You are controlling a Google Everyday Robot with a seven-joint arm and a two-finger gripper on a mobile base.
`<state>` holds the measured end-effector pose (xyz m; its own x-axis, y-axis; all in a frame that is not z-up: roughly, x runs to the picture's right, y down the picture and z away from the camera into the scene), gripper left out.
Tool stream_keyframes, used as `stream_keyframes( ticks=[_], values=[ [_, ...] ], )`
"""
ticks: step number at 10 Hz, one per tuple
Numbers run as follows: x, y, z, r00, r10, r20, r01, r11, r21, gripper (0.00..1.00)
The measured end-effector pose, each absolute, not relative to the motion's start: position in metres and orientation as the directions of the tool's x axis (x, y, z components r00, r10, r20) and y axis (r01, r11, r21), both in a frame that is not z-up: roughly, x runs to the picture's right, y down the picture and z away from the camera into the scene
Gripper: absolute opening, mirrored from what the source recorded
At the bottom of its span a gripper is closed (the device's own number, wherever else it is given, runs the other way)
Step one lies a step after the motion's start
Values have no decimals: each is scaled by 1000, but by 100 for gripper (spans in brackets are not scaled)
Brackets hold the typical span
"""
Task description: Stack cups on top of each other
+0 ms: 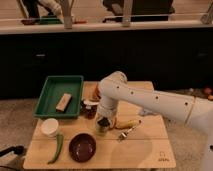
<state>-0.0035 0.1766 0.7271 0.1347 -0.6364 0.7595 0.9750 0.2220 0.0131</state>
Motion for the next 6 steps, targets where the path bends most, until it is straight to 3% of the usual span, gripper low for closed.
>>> stream_keyframes(
  ticks=[2,6],
  values=[
    [-4,176,727,134,-632,763,975,223,14,77],
    [-5,173,729,129,-628,768,973,228,22,80]
  ],
)
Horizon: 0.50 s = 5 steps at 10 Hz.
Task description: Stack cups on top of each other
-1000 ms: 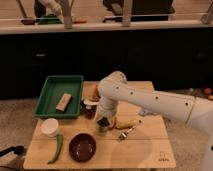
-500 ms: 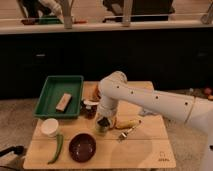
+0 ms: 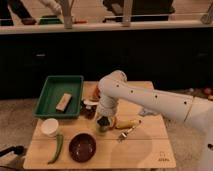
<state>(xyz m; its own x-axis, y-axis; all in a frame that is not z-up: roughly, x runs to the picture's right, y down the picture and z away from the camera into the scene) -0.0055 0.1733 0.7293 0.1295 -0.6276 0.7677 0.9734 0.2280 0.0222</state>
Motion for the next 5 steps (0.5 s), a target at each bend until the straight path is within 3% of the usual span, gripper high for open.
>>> stream_keyframes(
  ticks=[5],
  values=[
    [-1,170,731,121,-629,768,972,231,36,80]
  ],
)
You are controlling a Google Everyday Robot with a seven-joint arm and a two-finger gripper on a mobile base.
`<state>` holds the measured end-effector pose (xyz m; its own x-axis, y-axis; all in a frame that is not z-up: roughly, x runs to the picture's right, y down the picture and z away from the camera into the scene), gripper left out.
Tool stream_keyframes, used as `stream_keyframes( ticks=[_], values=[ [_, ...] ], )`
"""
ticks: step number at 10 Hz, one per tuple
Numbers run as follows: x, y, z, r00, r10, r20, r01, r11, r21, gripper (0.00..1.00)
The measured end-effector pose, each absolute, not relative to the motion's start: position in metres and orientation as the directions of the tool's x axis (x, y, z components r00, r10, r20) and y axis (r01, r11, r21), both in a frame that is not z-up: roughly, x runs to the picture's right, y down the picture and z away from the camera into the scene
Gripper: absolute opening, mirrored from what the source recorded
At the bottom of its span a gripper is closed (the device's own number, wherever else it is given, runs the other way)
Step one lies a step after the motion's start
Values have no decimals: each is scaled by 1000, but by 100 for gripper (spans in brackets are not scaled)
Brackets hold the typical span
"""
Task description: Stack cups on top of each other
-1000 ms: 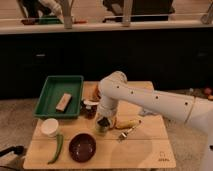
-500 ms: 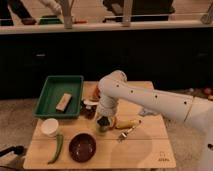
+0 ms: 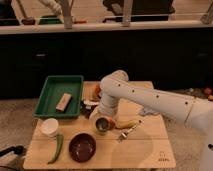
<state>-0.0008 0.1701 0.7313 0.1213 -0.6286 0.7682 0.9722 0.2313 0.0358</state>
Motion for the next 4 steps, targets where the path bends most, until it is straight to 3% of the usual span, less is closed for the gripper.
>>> stream_keyframes(
  ticks=[4],
  values=[
    [16,143,756,129,-647,752,973,231,32,80]
  ],
)
